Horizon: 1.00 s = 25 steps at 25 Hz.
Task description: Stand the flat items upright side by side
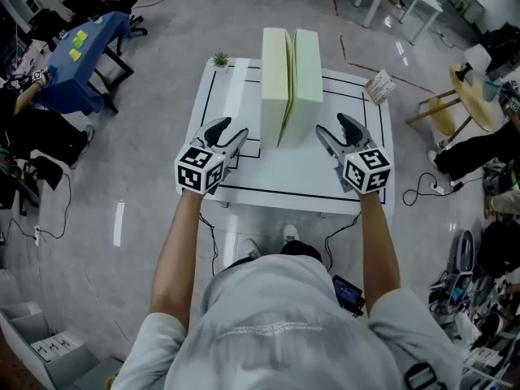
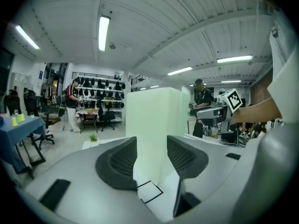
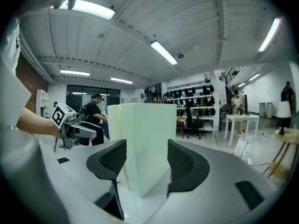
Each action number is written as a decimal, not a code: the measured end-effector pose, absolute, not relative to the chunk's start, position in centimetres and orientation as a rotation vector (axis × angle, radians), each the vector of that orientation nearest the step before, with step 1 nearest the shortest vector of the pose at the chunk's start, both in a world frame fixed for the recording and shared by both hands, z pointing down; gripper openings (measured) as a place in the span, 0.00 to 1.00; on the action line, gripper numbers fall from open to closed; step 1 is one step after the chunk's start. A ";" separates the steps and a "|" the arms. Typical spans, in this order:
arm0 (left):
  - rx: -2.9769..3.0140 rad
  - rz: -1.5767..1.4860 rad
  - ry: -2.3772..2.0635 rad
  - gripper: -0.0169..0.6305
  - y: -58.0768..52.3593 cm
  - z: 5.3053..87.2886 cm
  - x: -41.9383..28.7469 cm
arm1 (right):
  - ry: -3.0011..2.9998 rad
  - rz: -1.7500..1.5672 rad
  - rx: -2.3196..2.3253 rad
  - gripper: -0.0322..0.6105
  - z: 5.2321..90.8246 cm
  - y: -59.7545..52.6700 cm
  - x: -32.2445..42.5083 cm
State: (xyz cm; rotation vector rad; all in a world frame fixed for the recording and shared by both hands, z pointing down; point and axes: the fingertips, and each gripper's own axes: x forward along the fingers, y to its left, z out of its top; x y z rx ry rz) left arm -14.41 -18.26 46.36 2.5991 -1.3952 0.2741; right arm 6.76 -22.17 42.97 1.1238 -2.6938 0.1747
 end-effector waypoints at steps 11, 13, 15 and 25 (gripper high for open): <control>2.750 0.181 -1.615 0.07 -13.8 35.6 -17.3 | -2.535 -0.189 1.409 0.10 33.4 -15.8 8.4; 2.789 0.198 -1.628 0.07 -13.0 34.1 -17.1 | -2.542 -0.202 1.416 0.10 32.2 -14.8 8.1; 2.809 0.220 -1.635 0.06 -12.2 33.1 -16.8 | -2.547 -0.221 1.417 0.09 31.2 -13.9 7.9; 2.866 0.200 -1.616 0.06 -10.5 30.0 -14.7 | -2.560 -0.291 1.445 0.09 28.1 -11.1 7.8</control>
